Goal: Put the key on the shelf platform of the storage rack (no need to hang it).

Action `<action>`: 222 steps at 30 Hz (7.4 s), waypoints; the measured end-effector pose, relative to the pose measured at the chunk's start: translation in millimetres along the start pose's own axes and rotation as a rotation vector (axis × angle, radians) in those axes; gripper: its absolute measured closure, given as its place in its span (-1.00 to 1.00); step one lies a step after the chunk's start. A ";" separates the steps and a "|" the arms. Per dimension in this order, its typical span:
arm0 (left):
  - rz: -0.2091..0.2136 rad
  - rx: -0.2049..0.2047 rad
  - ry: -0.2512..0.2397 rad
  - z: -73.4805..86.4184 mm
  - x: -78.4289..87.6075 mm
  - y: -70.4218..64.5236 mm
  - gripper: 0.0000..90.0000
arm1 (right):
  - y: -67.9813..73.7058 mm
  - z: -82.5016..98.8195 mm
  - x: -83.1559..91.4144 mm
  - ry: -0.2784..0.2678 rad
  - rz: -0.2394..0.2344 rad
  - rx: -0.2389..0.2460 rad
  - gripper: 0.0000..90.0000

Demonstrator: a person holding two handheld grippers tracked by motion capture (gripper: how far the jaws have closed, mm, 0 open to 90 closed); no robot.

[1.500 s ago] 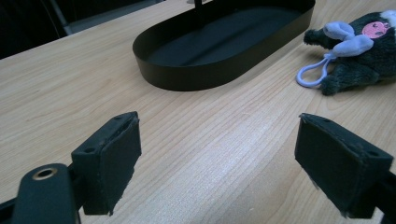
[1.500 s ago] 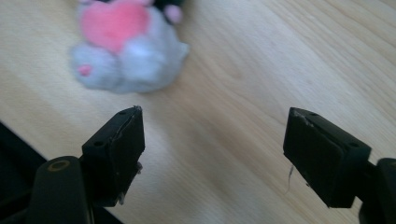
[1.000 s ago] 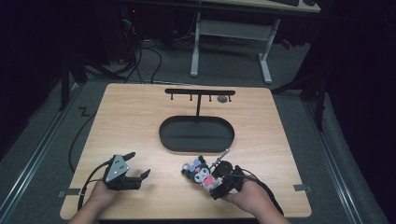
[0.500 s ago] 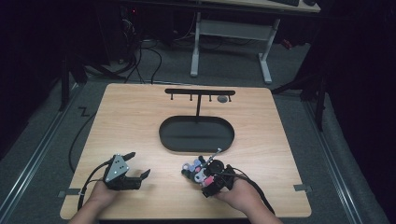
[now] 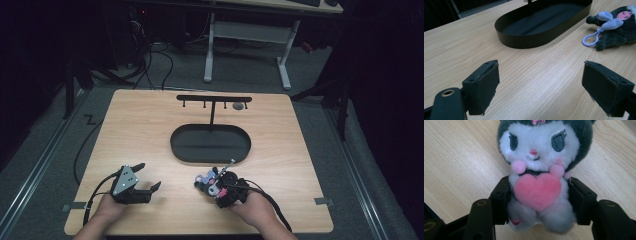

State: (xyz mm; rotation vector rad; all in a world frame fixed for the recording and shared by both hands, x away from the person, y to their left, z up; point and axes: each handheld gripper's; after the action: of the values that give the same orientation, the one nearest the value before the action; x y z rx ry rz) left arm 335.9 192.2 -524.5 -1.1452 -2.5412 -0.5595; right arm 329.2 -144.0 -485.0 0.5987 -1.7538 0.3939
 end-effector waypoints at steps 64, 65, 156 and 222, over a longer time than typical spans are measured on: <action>0.001 0.003 -0.001 0.1 0.1 0.3 -0.66 | -76.2 11.9 72.9 -0.205 0.110 -0.236 0.06; 0.001 0.003 -0.001 0.1 0.1 0.3 -0.66 | -77.1 11.7 73.5 -0.209 0.113 -0.237 0.06; 0.005 0.012 -0.010 0.9 1.8 1.1 -0.66 | -100.4 -107.4 -5.4 -0.152 0.146 -0.279 0.06; 0.004 0.007 -0.008 0.7 0.9 0.6 -0.66 | -96.5 -62.6 18.3 -0.259 0.078 -0.295 -0.47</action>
State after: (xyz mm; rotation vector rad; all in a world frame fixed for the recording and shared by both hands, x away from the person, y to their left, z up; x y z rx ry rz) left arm 335.7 193.4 -524.6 -1.1519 -2.5452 -0.5455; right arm 431.5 -191.2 -455.4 0.3817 -2.0404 0.1080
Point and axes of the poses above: each handheld gripper's, and its own axes: x roughly backward along the jaws, z roughly out of its underside, y roughly to its left, and after that the axes turned 7 degrees about -x, right-handed
